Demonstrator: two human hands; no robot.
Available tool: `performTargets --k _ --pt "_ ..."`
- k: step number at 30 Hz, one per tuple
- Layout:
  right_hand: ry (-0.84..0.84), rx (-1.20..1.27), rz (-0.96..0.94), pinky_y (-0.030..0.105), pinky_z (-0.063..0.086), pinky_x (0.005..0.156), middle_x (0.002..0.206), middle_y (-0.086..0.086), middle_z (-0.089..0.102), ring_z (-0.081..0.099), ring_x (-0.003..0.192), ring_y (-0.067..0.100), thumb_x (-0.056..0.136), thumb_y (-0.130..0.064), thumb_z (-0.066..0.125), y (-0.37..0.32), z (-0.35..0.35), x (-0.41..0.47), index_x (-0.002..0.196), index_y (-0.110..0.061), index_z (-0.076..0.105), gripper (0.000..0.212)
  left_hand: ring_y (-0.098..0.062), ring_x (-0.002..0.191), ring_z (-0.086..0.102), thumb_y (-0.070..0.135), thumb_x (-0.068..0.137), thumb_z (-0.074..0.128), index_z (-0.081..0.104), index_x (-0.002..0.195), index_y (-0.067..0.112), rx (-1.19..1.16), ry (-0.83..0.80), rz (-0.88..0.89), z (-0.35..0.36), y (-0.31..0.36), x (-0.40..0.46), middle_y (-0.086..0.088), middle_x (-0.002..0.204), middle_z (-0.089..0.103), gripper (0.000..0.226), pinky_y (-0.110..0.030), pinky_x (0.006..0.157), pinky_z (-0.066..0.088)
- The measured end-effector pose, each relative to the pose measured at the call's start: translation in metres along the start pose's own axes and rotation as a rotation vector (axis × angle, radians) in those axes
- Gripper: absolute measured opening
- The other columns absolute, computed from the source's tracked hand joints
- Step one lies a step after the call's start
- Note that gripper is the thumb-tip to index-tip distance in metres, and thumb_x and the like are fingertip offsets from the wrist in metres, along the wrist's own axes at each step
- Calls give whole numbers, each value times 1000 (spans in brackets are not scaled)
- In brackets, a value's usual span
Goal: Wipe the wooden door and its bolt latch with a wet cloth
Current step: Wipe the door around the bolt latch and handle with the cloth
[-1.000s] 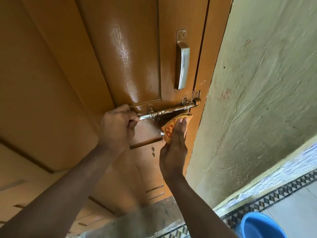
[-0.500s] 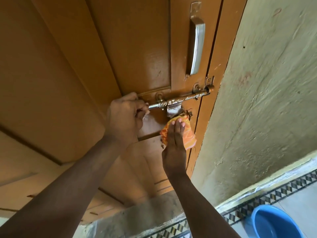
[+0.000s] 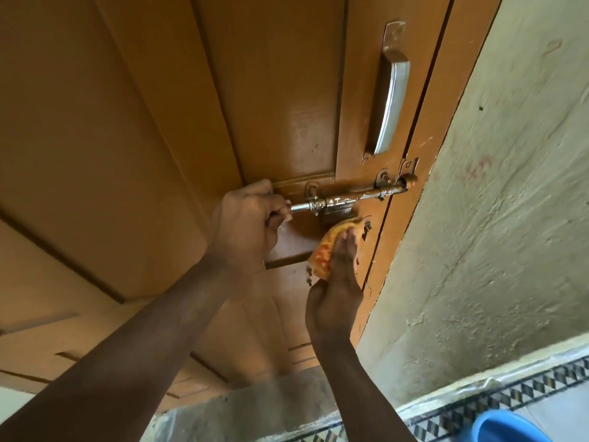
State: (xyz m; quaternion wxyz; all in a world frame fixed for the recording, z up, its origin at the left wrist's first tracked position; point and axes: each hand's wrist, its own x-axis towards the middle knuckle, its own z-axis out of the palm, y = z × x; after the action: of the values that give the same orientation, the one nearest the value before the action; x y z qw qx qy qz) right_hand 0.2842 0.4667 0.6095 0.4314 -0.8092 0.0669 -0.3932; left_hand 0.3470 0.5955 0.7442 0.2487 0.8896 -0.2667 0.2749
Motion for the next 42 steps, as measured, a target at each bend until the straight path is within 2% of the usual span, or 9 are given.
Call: performTargets --k 4,8,12,16,20,24,32,37,42 --pt "99 40 -87 5 36 107 162 22 28 28 152 29 89 10 57 -27 -7 32 152 4 34 67 -7 65 53 -4 80 84 80 76 8 -18 0 4 0 6 -2 0 75 62 14 -24 53 45" --pt "-139 -153 -107 23 48 95 168 12 16 16 154 39 86 12 64 -8 -2 24 159 -8 17 89 -20 63 62 -6 81 78 78 75 8 9 -1 -9 -1 7 -1 -4 76 63 15 -35 49 53" --pt "-355 -181 -33 26 51 90 161 12 39 49 139 37 86 13 62 13 -23 2 158 -10 31 82 -28 74 71 -11 76 81 77 72 8 -4 -66 -68 -4 7 0 -6 79 65 20 -46 54 59" --pt "-477 -95 255 10 47 61 103 5 65 59 80 13 102 -1 49 4 -64 11 155 -24 37 59 -29 80 68 9 77 89 81 95 9 -30 -141 -205 -10 20 0 -3 89 61 20 -48 73 59" --pt "-520 -25 261 28 58 81 130 11 65 66 92 20 97 8 46 -16 -101 9 153 -22 40 64 -32 90 66 -5 82 78 82 106 14 -93 -126 -397 -14 33 0 -1 93 63 31 -50 90 56" --pt "-500 12 337 8 39 51 101 8 68 50 62 1 98 6 45 -23 -117 9 149 -24 49 60 -28 98 70 -16 83 66 82 108 12 -104 -106 -503 -22 44 6 -6 102 75 41 -40 96 56" --pt "-534 104 206 17 56 78 115 8 72 69 81 18 80 -8 35 -81 -164 18 149 -16 49 70 -22 79 68 9 88 57 79 81 13 -69 -2 -702 -60 95 -24 -4 80 74 24 -22 79 52" --pt "-594 99 -53 40 55 101 138 15 64 67 114 32 83 -10 41 -120 -198 9 144 -7 53 62 -29 81 69 67 97 52 68 90 8 -950 -299 -1513 -93 154 -71 -16 87 74 62 -42 95 55" --pt "-702 -21 -221 43 56 101 138 13 64 68 119 30 85 -22 41 -131 -216 -13 135 -7 63 57 -31 93 73 57 101 54 64 111 5 -1321 -324 -1521 -120 179 -110 -17 95 78 54 -44 92 58"
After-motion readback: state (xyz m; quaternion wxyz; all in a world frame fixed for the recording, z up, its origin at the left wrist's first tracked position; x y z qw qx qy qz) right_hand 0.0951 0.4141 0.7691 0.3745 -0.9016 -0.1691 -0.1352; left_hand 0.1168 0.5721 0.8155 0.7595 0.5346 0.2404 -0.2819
